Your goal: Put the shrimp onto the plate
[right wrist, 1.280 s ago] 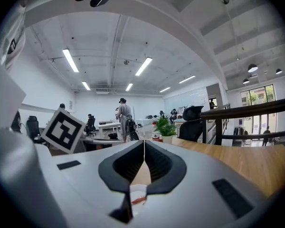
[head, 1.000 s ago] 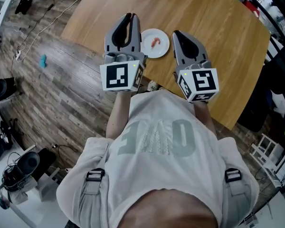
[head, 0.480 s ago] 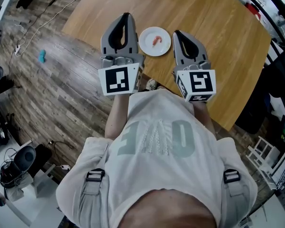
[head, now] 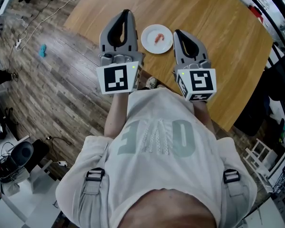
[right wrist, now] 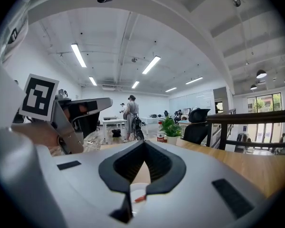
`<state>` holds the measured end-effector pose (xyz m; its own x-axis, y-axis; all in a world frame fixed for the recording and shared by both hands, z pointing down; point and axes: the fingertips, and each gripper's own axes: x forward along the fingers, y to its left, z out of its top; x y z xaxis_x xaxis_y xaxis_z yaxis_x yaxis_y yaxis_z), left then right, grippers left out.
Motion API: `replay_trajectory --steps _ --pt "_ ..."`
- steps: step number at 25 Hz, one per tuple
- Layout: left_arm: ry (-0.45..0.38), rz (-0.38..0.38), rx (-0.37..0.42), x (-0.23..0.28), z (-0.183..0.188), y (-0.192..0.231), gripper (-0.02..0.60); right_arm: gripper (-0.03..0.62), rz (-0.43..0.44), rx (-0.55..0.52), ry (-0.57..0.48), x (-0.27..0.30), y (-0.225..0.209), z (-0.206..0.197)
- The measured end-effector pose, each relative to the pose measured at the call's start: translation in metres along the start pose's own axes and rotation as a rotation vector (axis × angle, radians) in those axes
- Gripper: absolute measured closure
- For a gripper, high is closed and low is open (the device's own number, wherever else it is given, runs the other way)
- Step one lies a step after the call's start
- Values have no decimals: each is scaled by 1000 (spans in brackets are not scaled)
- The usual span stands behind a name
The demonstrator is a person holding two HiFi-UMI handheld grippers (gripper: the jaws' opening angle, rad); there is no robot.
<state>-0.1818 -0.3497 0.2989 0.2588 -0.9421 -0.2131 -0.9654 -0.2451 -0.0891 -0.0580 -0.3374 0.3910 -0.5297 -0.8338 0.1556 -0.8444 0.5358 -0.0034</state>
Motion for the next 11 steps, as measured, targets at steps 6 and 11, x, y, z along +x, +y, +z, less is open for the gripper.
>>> replay_trajectory --steps 6,11 --pt "15 -6 -6 -5 -3 -8 571 574 11 -2 9 0 1 -1" --pt "25 -25 -12 -4 -3 -13 571 574 11 -2 15 1 0 -2"
